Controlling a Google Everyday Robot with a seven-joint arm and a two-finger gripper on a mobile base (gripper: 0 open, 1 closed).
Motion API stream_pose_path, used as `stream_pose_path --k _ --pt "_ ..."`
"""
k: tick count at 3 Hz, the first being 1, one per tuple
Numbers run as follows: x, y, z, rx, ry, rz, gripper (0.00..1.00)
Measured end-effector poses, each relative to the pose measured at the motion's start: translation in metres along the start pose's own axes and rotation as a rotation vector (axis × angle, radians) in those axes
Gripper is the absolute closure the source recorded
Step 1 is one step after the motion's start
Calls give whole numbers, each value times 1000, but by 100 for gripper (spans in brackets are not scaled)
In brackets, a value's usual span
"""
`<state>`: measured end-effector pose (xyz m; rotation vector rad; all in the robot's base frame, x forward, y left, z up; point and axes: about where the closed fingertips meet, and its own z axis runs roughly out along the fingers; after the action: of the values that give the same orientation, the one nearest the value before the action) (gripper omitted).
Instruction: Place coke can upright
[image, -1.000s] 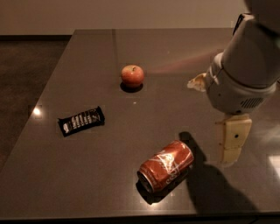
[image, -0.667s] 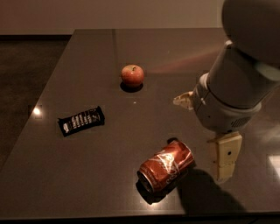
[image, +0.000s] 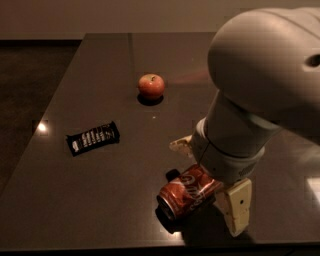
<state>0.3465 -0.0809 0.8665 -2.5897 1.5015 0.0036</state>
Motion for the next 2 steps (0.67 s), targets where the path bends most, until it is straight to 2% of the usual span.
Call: stream_pose_path --k 1,2 --pt "-17 1 14 -23 -16 -56 0" --pt "-29 -2 22 -27 -27 -84 0"
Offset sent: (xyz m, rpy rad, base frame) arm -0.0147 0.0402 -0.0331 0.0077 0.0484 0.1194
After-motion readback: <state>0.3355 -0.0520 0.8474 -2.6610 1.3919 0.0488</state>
